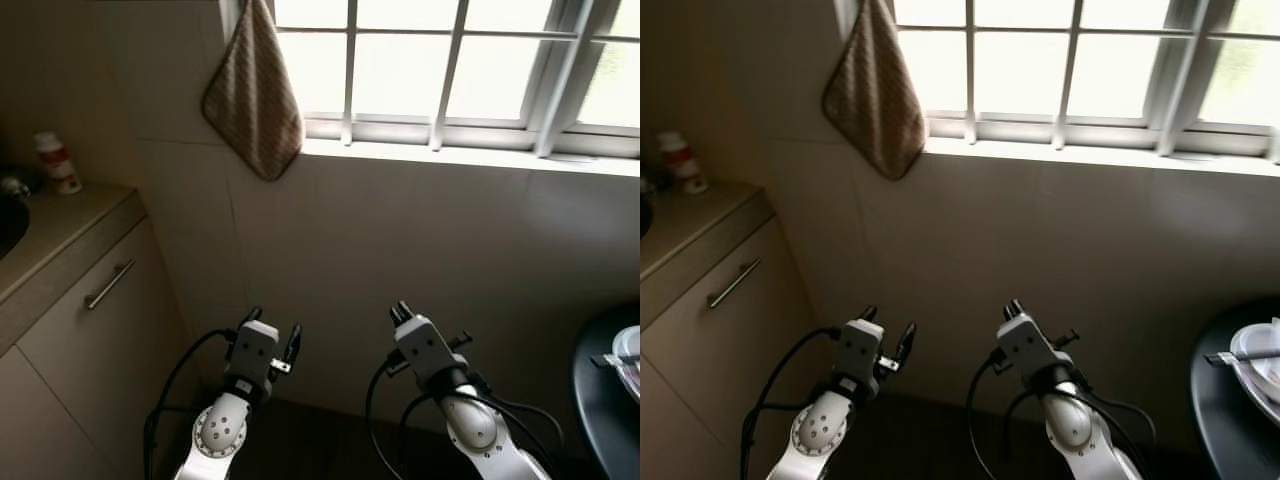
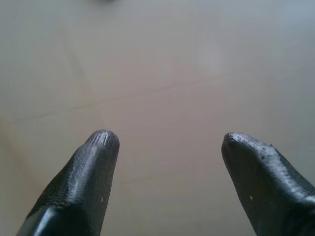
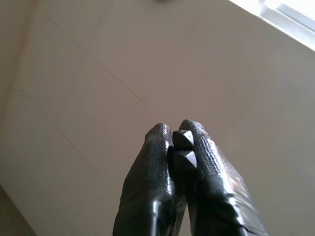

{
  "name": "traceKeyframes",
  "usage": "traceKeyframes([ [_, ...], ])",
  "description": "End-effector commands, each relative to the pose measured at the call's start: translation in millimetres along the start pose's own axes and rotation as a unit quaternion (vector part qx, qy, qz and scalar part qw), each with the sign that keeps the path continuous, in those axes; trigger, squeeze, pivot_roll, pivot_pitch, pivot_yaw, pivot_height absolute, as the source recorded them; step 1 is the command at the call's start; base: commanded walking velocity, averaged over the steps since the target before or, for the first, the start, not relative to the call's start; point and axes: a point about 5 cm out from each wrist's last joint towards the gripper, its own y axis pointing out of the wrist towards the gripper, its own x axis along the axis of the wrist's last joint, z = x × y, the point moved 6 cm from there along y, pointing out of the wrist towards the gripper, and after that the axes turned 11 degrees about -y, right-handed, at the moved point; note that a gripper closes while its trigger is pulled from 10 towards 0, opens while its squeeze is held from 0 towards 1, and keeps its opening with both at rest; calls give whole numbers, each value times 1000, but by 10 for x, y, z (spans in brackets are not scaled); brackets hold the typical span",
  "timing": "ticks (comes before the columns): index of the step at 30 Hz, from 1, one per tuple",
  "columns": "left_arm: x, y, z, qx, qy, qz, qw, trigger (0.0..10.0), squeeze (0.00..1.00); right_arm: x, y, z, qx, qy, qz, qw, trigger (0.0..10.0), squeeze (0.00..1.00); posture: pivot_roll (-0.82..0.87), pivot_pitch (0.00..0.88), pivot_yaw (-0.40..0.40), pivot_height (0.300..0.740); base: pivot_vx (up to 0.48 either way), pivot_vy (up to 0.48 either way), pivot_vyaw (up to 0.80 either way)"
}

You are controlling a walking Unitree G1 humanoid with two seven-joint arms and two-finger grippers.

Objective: Kitchen organization

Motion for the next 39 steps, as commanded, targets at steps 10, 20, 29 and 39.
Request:
traceKeyframes([
  [10, 220, 44, -33, 1, 6, -28, 1000, 10000, 0, 225, 48, -202, -27, -51, -57, 997, 10000, 0, 17, 0, -42, 740, 0, 0, 800],
  [20, 670, 204, 83, 27, 26, -83, 996, 10000, 0, 484, 180, -459, -67, -69, -98, 990, 10000, 0, 22, 0, -46, 740, 0, 0, 800],
  [29, 978, 216, 110, 39, 22, -139, 989, 10000, 0, 672, 231, -627, -93, -57, -129, 986, 10000, 0, 11, 0, -40, 740, 0, 0, 800],
  [39, 1358, 205, 172, 51, 24, -201, 978, 10000, 0, 937, 288, -773, -118, -24, -164, 979, 10000, 0, 10, 0, -34, 740, 211, 0, 160],
])
